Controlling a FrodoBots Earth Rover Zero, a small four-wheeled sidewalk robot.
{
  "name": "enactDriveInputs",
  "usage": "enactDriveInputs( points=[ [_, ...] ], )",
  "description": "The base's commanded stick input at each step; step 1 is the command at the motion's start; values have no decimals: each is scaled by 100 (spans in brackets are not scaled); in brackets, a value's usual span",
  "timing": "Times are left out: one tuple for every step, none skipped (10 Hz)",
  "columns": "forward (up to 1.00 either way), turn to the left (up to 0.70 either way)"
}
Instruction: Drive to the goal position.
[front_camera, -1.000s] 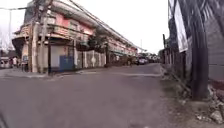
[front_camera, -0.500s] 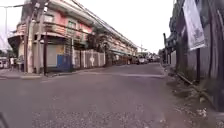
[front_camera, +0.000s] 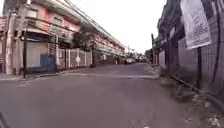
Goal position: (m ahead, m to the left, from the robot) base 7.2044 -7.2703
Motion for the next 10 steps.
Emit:
enactDriveInputs(
  points=[
    [85, 0],
    [85, 0],
    [85, -5],
    [85, -26],
    [85, -25],
    [85, -8],
    [85, 0],
    [85, -10],
    [85, -20],
    [85, -4]
  ],
)
